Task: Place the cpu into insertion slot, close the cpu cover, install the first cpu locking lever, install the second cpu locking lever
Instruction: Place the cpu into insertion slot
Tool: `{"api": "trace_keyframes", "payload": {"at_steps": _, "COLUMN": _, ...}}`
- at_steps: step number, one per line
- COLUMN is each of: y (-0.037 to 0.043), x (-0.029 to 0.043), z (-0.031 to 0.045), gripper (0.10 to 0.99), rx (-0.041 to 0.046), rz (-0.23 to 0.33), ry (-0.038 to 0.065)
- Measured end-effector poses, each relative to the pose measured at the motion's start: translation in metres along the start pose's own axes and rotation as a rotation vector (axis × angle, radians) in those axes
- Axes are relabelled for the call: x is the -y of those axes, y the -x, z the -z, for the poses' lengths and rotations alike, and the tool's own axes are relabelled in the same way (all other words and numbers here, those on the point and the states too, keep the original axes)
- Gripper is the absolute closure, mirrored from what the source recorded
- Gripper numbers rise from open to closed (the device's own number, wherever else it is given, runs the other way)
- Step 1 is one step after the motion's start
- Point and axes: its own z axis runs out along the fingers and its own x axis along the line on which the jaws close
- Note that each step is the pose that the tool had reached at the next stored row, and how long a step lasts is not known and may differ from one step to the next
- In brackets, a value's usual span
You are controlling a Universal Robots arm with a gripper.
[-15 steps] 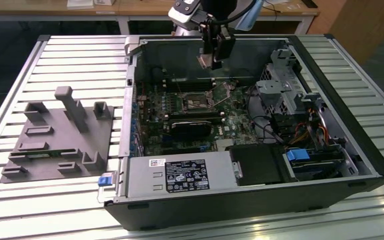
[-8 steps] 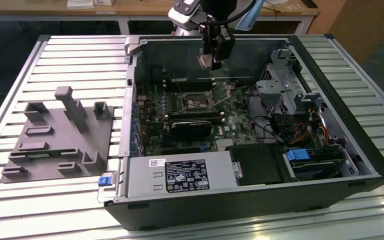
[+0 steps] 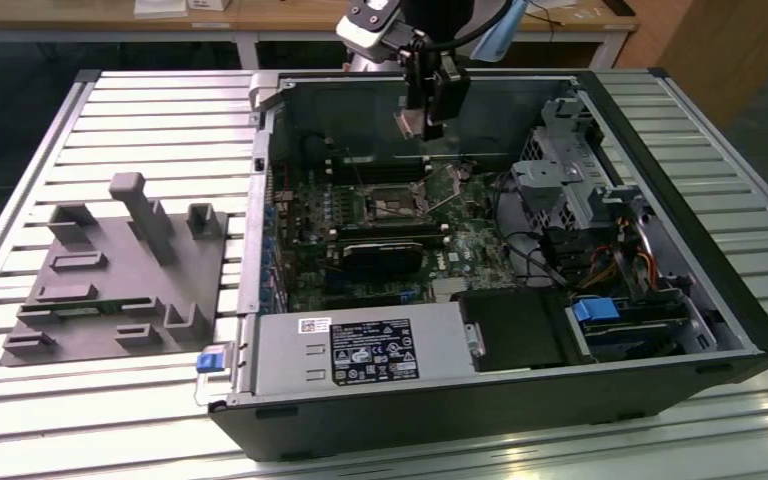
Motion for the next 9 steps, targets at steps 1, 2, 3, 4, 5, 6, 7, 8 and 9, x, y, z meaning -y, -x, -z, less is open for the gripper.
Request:
{"api": "trace_keyframes", "payload": {"at_steps": 1, "y": 0.0000, "x": 0.0000, "z": 0.0000, "gripper": 0.549, "rx": 0.0001, "rz": 0.000, "ry": 0.000}}
{"api": "trace_keyframes", "payload": {"at_steps": 2, "y": 0.0000, "x": 0.0000, "z": -0.0005, "gripper": 0.549, "rx": 0.0001, "rz": 0.000, "ry": 0.000}}
{"api": "trace_keyframes", "payload": {"at_steps": 3, "y": 0.0000, "x": 0.0001, "z": -0.0010, "gripper": 0.549, "rx": 0.0001, "rz": 0.000, "ry": 0.000}}
{"api": "trace_keyframes", "payload": {"at_steps": 4, "y": 0.0000, "x": 0.0001, "z": -0.0011, "gripper": 0.549, "rx": 0.0001, "rz": 0.000, "ry": 0.000}}
{"api": "trace_keyframes", "payload": {"at_steps": 5, "y": 0.0000, "x": 0.0001, "z": -0.0012, "gripper": 0.549, "rx": 0.0001, "rz": 0.000, "ry": 0.000}}
{"api": "trace_keyframes", "payload": {"at_steps": 6, "y": 0.0000, "x": 0.0001, "z": -0.0013, "gripper": 0.549, "rx": 0.0001, "rz": 0.000, "ry": 0.000}}
{"api": "trace_keyframes", "payload": {"at_steps": 7, "y": 0.0000, "x": 0.0001, "z": -0.0014, "gripper": 0.549, "rx": 0.0002, "rz": 0.000, "ry": 0.000}}
{"api": "trace_keyframes", "payload": {"at_steps": 8, "y": 0.0000, "x": 0.0001, "z": -0.0015, "gripper": 0.549, "rx": 0.0002, "rz": 0.000, "ry": 0.000}}
{"api": "trace_keyframes", "payload": {"at_steps": 9, "y": 0.0000, "x": 0.0002, "z": -0.0022, "gripper": 0.549, "rx": 0.0003, "rz": 0.000, "ry": 0.000}}
